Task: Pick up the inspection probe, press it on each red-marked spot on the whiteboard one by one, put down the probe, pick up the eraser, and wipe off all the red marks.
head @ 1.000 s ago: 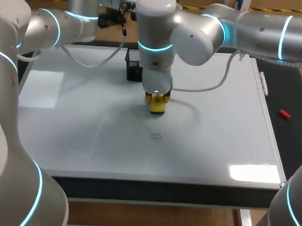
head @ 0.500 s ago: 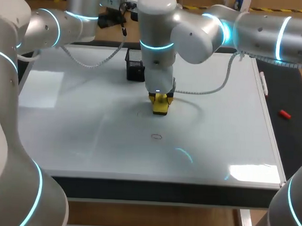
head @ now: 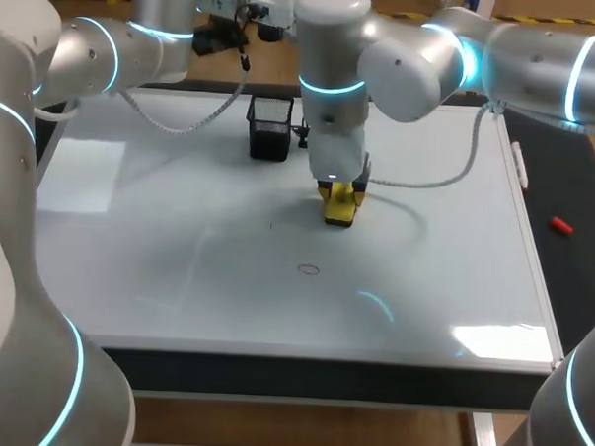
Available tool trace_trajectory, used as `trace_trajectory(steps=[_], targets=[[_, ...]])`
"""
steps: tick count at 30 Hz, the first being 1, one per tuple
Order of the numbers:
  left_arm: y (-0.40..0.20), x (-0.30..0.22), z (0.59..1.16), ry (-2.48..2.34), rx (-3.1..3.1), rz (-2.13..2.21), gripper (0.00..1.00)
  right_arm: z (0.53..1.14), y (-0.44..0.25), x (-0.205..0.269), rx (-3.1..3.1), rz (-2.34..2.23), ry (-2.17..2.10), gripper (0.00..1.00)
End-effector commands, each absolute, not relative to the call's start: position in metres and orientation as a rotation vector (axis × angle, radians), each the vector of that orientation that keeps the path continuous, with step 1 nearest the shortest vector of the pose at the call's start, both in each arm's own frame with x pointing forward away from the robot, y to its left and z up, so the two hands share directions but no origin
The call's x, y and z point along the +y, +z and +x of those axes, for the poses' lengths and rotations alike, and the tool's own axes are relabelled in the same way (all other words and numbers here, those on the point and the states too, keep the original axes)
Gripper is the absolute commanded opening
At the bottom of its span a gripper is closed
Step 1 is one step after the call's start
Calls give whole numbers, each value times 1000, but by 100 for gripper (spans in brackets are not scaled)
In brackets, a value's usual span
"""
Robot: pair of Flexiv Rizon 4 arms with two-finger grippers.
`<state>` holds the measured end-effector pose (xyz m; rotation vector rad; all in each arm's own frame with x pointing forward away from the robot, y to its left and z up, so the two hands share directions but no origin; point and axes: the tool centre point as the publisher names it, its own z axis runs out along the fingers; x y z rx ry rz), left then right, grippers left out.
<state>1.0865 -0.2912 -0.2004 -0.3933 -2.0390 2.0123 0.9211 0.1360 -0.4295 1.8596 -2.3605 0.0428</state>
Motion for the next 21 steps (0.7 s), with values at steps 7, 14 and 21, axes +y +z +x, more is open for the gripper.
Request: trace_trajectory(steps=[7,14,21], targets=[[-203,-292,1094,1801,-1816,-686,0,921,-422,118,-2413,1848,50,0],[-203,-292,1094,1801,-1816,-686,0,928,-400,89,-2479,1764,21,0],[-203,-292,1094,1801,-1816,-686,0,934,-386,38,-2621,1598,38,0]])
